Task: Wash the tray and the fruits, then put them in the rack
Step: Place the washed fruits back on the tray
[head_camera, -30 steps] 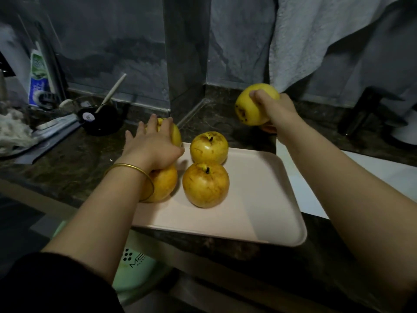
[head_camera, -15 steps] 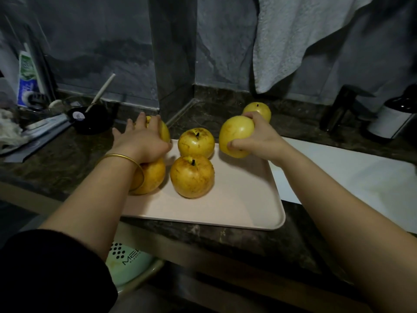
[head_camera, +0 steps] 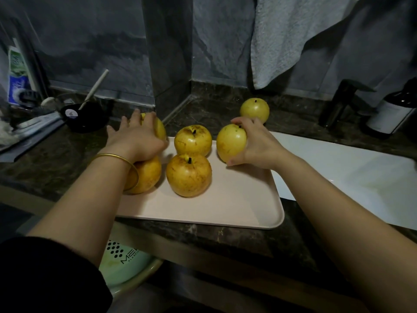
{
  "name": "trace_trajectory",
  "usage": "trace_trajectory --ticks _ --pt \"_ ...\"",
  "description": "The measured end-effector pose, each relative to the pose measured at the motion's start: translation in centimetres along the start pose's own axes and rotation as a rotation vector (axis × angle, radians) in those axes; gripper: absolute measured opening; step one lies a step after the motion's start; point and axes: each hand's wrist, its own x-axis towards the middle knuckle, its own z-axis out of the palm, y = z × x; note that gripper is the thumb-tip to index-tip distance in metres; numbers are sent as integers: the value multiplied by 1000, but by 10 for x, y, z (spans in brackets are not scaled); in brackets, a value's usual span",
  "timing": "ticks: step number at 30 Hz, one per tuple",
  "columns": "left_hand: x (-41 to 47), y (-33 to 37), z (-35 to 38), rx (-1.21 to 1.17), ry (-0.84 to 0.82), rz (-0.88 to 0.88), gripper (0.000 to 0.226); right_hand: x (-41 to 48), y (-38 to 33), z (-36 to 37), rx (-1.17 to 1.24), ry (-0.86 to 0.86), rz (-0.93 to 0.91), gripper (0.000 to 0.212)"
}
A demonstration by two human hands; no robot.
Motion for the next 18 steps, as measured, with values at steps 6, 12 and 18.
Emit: trace_trajectory --ticks 6,12,18 --pt "2 0 0 -13 -6 -4 82 5 1 -6 239 62 77 73" --pt "4 -2 1 -34 -27 0 85 45 18 -16 173 550 159 46" --pt "5 0 2 -17 -38 -8 87 79 38 -23 -44 403 269 78"
